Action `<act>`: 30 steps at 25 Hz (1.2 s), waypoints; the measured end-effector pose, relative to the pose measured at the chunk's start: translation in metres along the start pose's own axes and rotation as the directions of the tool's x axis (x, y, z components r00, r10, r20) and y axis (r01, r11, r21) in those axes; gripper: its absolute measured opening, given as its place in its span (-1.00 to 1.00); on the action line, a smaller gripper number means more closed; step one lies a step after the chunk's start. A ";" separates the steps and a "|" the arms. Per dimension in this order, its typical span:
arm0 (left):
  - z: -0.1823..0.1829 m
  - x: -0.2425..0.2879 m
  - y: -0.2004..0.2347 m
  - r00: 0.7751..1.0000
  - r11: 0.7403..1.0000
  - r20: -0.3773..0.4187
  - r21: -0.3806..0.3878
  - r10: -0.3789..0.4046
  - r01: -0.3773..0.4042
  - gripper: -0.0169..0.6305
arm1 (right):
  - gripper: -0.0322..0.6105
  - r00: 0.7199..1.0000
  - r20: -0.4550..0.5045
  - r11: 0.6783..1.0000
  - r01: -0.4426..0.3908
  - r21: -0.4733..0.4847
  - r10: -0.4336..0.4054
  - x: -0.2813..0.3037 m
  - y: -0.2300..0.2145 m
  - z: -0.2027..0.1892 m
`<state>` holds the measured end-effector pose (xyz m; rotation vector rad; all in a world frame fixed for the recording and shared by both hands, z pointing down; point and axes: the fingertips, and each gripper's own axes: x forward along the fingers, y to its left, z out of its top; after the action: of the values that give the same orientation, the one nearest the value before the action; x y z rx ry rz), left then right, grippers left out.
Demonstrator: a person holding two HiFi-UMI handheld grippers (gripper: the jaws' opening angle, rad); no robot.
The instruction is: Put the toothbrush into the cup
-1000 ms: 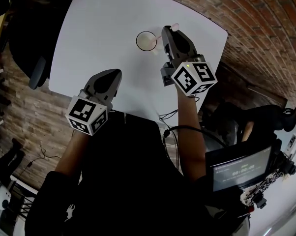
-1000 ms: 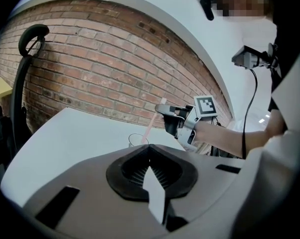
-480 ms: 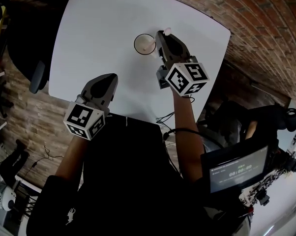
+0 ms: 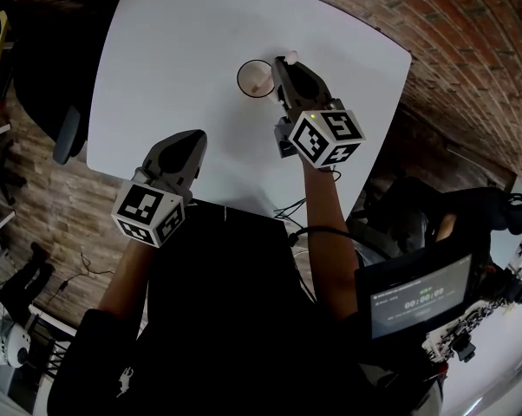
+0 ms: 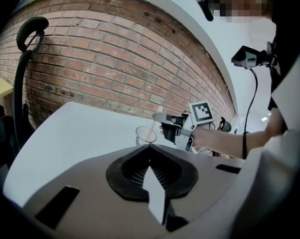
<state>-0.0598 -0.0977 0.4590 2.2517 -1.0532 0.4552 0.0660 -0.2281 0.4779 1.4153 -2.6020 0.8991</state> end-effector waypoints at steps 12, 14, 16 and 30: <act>0.004 -0.002 0.001 1.000 1.000 -0.004 0.012 0.001 -0.001 -0.93 | -0.85 0.999 -0.052 0.997 0.004 -0.073 -0.008 0.005 0.005 -0.013; 0.005 -0.003 0.001 1.000 1.000 -0.002 0.014 0.002 -0.002 -0.93 | -0.85 0.999 -0.053 0.998 0.003 -0.068 -0.007 0.005 0.004 -0.014; 0.005 -0.004 0.002 1.000 1.000 -0.004 0.016 0.003 -0.003 -0.93 | -0.85 0.999 -0.052 0.998 0.004 -0.064 -0.007 0.006 0.004 -0.013; 0.007 -0.003 0.003 1.000 1.000 -0.007 0.029 0.005 -0.004 -0.93 | -0.85 0.997 -0.068 0.994 0.013 -0.107 -0.021 0.012 0.001 -0.015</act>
<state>-0.0640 -0.1021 0.4537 2.2716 -1.0548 0.4821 0.0548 -0.2285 0.4937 1.3532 -2.5421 0.7806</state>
